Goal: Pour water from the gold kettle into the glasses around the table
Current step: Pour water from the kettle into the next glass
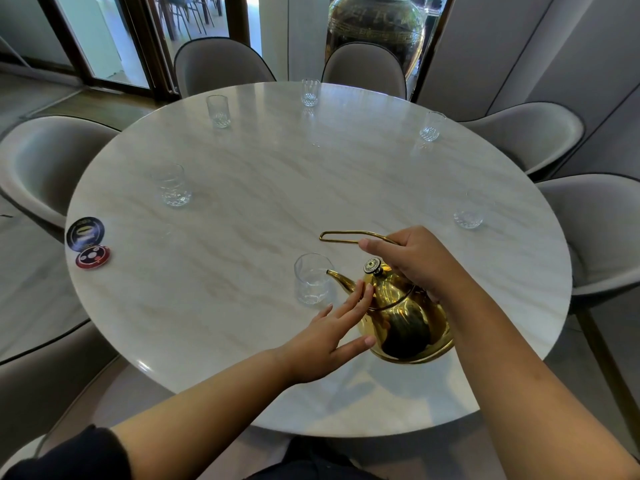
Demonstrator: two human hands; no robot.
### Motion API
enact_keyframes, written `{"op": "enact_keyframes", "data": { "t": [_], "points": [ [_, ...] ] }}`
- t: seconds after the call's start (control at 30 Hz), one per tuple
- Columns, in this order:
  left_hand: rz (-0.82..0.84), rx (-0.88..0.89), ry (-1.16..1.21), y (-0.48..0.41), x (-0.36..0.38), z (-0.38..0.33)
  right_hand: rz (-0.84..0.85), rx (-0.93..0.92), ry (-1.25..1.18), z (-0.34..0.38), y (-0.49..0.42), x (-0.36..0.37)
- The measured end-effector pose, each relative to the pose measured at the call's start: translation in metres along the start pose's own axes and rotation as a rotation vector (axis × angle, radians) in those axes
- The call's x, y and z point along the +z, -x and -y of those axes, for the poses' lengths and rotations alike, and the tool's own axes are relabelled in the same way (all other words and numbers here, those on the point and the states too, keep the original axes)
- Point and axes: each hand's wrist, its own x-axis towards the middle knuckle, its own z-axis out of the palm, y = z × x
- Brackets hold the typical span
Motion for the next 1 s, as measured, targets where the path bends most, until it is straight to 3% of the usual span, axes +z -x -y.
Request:
{"op": "enact_keyframes", "data": {
  "t": [1.0],
  "points": [
    [-0.008, 0.003, -0.005, -0.0046, 0.0002, -0.0024, -0.029, -0.003, -0.048, -0.0057, 0.0004, -0.0041]
  ]
}}
